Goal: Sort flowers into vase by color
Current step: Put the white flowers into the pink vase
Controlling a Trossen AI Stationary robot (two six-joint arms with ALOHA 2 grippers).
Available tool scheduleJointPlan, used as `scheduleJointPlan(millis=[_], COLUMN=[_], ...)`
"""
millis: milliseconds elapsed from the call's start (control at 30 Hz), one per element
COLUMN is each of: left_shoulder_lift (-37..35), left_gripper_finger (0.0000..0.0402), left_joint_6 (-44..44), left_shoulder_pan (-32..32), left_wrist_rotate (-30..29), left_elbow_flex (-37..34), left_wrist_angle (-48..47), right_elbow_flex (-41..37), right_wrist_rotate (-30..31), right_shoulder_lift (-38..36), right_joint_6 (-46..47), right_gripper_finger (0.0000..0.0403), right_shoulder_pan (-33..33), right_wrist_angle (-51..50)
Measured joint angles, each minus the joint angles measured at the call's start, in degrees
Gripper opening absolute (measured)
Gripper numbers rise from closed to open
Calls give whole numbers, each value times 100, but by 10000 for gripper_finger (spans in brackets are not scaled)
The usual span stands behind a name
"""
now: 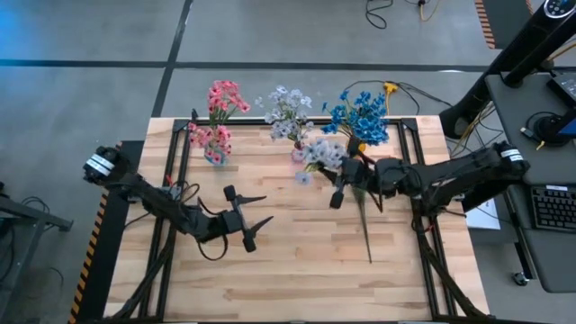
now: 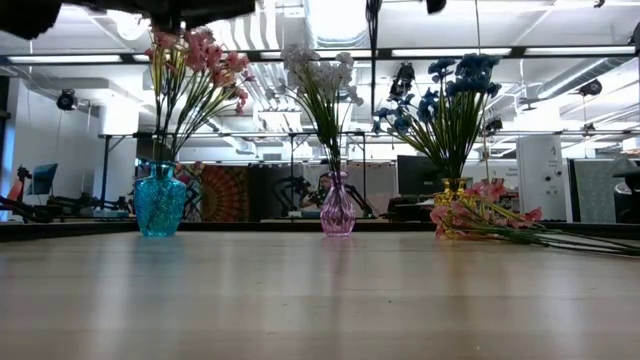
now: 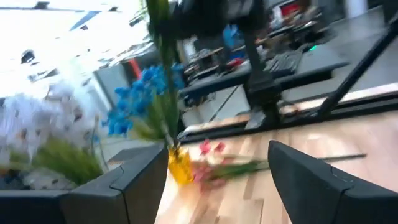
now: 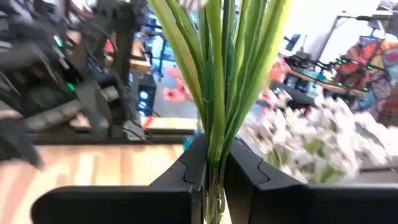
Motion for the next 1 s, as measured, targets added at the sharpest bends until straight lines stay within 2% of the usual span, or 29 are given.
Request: scheduleJointPlan(millis=[100, 233, 300, 400, 533, 667, 833, 1000], left_shoulder_lift=[-441, -1035, -1293, -1719, -2126, -2370, -2649, -2885], left_gripper_finger=[249, 233, 226, 215, 201, 186, 170, 158], left_joint_6=[104, 200, 408, 856, 899, 814, 634, 215], left_shoulder_pan=[49, 158, 184, 186, 184, 181, 177, 166], left_wrist_rotate=[686, 2114, 2418, 1999, 736, -203, -366, -636], left_elbow_flex=[-1, -1, -1, -1, -1, -1, -1, -1], left_wrist_angle=[-289, -561, -697, -983, -2023, -2765, -3547, -4632], right_elbow_flex=[-295, -890, -1235, -1703, -2170, -2340, -2228, -1906], right_wrist_rotate=[-11, -180, -188, -162, -132, -99, 262, 477], right_shoulder_lift=[31, 137, 215, 383, 732, 1202, 1826, 2235], right_joint_6=[43, 224, 245, 236, 156, 35, -377, -713], right_gripper_finger=[28, 28, 28, 28, 28, 28, 28, 28], right_shoulder_pan=[-159, -247, -251, -276, -341, -485, -588, -697], right_wrist_angle=[331, 1209, 1795, 2910, 4346, 5429, 6131, 6174])
